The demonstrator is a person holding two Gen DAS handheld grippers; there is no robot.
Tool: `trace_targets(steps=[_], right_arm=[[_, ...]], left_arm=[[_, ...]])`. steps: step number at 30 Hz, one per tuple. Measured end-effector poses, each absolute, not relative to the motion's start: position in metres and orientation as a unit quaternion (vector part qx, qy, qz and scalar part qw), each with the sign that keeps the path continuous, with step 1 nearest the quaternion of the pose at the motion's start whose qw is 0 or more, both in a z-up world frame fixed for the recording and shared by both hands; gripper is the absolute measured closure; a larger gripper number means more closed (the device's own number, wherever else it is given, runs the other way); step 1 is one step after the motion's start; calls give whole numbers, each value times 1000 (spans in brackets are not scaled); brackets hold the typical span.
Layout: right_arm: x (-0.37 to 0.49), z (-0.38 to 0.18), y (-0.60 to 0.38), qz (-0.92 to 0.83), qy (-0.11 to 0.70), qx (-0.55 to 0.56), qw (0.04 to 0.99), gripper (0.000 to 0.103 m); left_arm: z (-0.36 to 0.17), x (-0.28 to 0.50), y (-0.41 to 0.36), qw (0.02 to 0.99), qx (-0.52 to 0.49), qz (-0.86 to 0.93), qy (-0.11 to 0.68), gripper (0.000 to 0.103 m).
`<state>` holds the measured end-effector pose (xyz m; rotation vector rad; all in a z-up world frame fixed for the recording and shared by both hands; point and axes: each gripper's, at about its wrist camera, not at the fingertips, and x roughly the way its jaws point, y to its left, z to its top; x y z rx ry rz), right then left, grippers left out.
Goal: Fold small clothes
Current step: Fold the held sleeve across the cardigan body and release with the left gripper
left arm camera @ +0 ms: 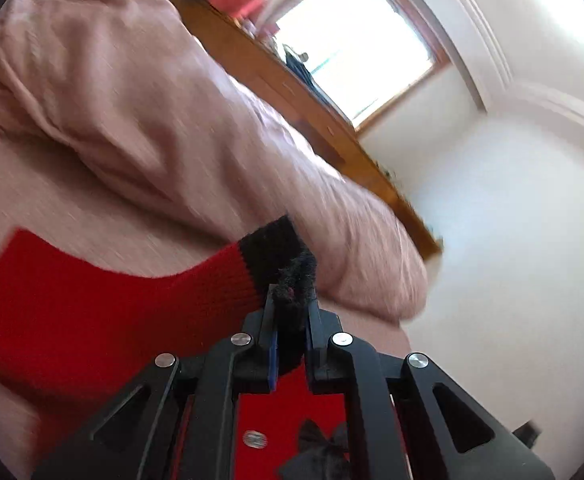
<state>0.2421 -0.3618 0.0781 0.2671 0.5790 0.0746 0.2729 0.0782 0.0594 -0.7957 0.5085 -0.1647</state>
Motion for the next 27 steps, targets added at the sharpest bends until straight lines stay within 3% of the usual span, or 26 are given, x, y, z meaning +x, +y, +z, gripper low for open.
trace_targets(steps=[10,18,27], right_arm=[[237,73,-383,2,291,35,956,0],[239,64,-414,3,311,124,942,0],[244,53,-416,-2,339,138,931,0]], left_arm=[[-8,292,-35,889,-316,-88,319,100],[8,293,-72,901,-287,-116,303,100],[1,286,-104,907,-222,-153,324,100]])
